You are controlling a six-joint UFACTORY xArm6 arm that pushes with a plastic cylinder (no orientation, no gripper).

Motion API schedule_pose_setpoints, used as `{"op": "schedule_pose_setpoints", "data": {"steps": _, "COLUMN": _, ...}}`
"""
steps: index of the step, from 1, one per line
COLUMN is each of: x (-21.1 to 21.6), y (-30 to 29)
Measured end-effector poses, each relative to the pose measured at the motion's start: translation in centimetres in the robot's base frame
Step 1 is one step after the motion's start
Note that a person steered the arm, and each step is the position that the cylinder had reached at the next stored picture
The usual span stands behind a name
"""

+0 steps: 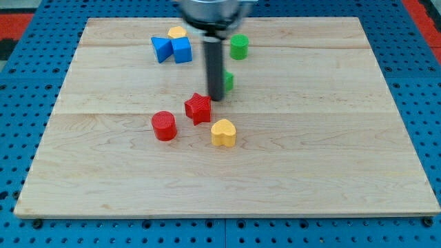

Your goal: Slide red star to right of yellow heart

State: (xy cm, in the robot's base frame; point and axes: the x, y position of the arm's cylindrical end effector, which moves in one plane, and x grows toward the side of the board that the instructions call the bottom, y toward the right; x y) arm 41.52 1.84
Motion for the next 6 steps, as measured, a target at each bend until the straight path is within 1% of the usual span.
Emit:
{"op": "schedule_pose_setpoints", "data": {"steps": 1, "x": -2.4, "y": -7.5}}
{"op": "schedule_pose_setpoints", "data": {"steps": 2, "x": -2.9, "y": -13.5}}
{"op": "schedule_pose_setpoints", "data": {"steps": 3, "x": -0.7, "y": -10.8}}
{"op": "schedule_pose_setpoints", "data": {"steps": 4, "x": 1.4, "y": -5.7}}
{"op": "schedule_pose_setpoints", "data": {"steps": 5, "x": 4.3, "y": -5.9}}
{"op": "schedule_pose_setpoints", "data": {"steps": 6, "x": 6.3, "y": -9.2}}
